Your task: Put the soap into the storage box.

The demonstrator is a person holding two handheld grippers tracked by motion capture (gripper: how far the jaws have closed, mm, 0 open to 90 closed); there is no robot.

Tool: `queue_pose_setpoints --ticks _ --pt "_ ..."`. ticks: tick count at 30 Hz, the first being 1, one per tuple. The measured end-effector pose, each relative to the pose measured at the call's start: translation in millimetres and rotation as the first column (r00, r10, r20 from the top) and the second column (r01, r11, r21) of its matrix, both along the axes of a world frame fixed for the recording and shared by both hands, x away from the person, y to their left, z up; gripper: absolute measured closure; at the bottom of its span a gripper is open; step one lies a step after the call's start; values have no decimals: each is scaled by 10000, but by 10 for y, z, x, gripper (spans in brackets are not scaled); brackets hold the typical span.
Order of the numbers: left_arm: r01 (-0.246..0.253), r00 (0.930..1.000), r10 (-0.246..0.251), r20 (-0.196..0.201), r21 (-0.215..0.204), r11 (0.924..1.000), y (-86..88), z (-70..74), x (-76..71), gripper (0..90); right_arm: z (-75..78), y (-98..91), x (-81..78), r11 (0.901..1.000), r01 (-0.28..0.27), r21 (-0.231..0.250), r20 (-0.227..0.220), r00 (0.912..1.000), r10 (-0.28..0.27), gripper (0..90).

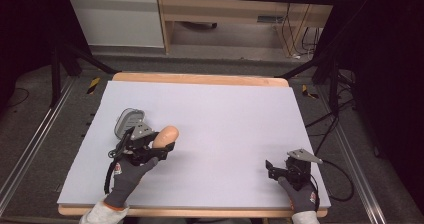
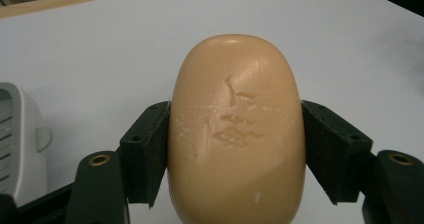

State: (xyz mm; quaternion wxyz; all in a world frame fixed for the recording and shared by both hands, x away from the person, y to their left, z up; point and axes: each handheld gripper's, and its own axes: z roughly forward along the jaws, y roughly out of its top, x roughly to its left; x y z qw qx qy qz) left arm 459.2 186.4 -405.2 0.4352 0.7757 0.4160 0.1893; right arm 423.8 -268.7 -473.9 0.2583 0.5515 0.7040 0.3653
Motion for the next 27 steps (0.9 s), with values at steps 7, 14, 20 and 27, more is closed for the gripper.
queue_pose_setpoints --ticks 7,14,20,27 --pt "-317 9994 318 112 -92 9995 131 65 18 315 -2 -4 2 10000 -14 5 2 10000 14 67" --pt "-609 9980 613 158 -285 9977 244 101 53 314 -2 -4 3 10000 -19 3 5 10000 19 66" --pt "-862 9961 869 171 -409 9954 346 126 86 315 -2 -4 4 10000 -20 24 -2 10000 20 67" --pt "-1112 9935 1122 199 -462 9927 462 147 123 315 -2 -3 4 10000 -20 23 -9 10000 20 66"
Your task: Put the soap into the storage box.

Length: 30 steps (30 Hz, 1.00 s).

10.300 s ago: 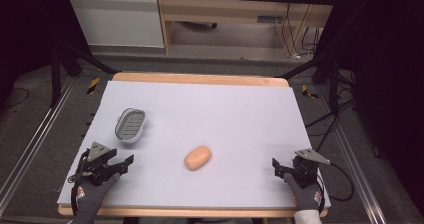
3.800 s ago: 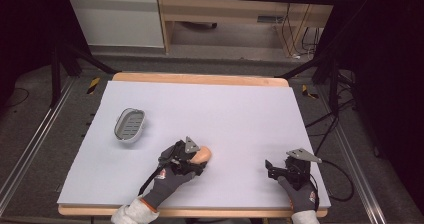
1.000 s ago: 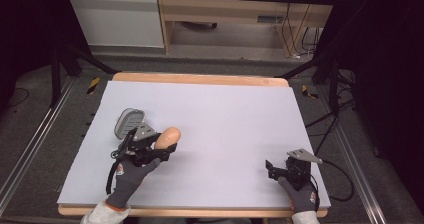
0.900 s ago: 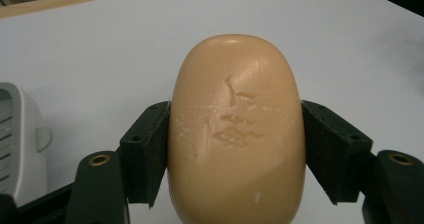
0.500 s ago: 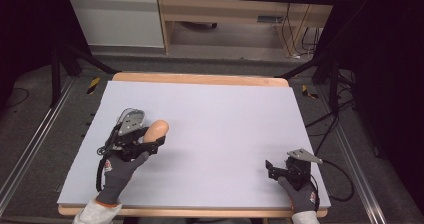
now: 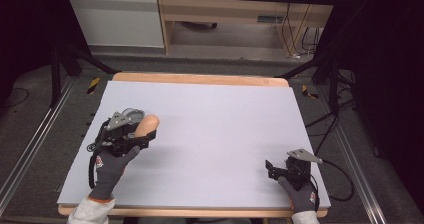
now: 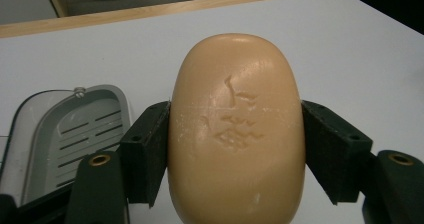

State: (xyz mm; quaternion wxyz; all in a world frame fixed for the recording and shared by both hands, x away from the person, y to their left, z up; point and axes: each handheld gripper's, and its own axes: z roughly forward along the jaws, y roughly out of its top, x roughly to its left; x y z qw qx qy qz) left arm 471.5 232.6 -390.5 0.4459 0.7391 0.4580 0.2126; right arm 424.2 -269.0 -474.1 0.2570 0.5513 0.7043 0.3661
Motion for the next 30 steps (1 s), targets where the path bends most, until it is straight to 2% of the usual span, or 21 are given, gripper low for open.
queue_pose_setpoints --ticks 9,30 --pt "-575 9983 574 59 103 9983 159 7 70 315 -1 2 1 10000 5 0 -4 10000 -5 66" --pt "-1271 9918 1274 -138 188 9917 341 -111 294 315 -7 2 8 10000 17 -38 -24 10000 -17 66"
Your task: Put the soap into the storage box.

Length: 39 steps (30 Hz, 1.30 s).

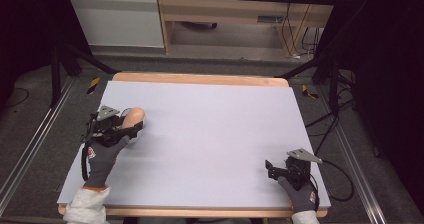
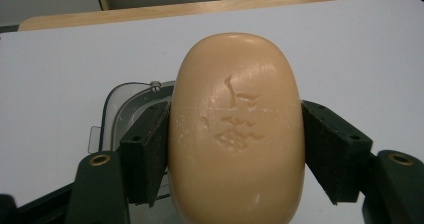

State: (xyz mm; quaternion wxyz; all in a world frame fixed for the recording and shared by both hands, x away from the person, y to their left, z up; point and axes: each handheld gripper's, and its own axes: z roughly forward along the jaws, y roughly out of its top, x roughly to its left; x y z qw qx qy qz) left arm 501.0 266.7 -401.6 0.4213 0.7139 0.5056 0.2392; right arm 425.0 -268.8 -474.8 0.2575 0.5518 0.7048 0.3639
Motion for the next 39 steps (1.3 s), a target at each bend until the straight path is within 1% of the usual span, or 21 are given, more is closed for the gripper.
queue_pose_setpoints --ticks 9,16,19,25,27,35,39 --pt "-176 9997 177 -143 68 9998 46 -66 79 315 -1 -1 1 10000 2 40 -19 10000 -1 66" --pt "-326 9991 329 -266 121 9994 97 -116 113 315 -1 -3 2 10000 0 35 -14 10000 0 66" --pt "-381 9989 383 -261 95 9992 105 -135 126 315 -2 -4 3 10000 6 47 -30 10000 -6 66" --pt "-465 9982 474 -371 249 9986 123 -181 157 315 -7 -4 5 10000 -13 29 -28 10000 13 66" --pt "-528 9978 536 -381 216 9984 123 -197 173 315 -8 -5 6 10000 -4 46 -38 10000 4 66" --pt "-572 9968 591 -532 361 9977 122 -257 232 315 -10 -4 9 10000 26 78 -57 10000 -26 66" --pt "-595 9967 620 -532 460 9972 116 -270 246 315 -10 -8 10 10000 23 80 -43 10000 -23 66"
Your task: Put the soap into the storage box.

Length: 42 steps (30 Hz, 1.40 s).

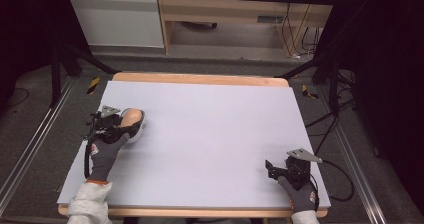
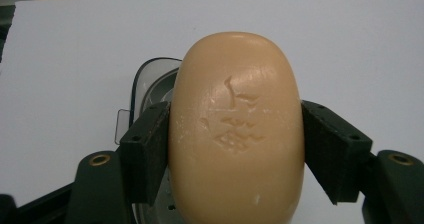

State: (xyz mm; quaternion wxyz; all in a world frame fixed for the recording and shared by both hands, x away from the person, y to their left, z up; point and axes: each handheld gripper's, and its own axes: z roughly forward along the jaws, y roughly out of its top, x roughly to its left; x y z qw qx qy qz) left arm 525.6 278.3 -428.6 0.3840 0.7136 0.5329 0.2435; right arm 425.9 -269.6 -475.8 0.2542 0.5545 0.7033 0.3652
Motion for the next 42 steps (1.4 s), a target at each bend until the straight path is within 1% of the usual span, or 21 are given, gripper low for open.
queue_pose_setpoints --ticks 6,13,14,21,29,31,34,39,40,41,42 --pt "-118 9999 118 8 92 9999 14 -9 13 315 -1 1 0 10000 10 11 -27 10000 -10 66" --pt "-143 9998 145 -111 145 9998 13 -41 29 315 -2 -1 -2 10000 23 4 -38 10000 -23 66" --pt "-188 9997 191 -167 202 9996 23 -54 33 315 -2 -2 -1 10000 2 -12 -16 10000 -2 66" --pt "-222 9993 228 -285 200 9996 29 -87 42 315 -2 -2 -2 10000 21 5 -37 10000 -21 66" --pt "-267 9992 273 -275 222 9994 20 -91 41 313 -1 -2 -2 10000 8 -5 -13 10000 -8 66" --pt "-303 9992 306 -255 126 9995 10 -100 41 312 0 -1 -4 10000 18 15 -16 10000 -18 66" --pt "-377 9991 383 -201 292 9989 5 -103 39 316 1 -2 -4 10000 13 6 -5 10000 -13 66" --pt "-389 9991 394 -157 261 9989 7 -106 36 298 2 -2 -5 10000 9 -16 -3 10000 -9 66" --pt "-490 9988 491 -23 375 9981 11 -97 30 288 1 -2 -5 10000 12 -18 -8 10000 -12 66" --pt "-490 9988 491 -23 375 9981 11 -97 30 297 1 1 -6 10000 31 7 -17 10000 -31 66" --pt "-451 9990 452 -35 170 9988 24 -85 21 298 2 -1 -5 10000 10 -27 2 10000 -10 66"
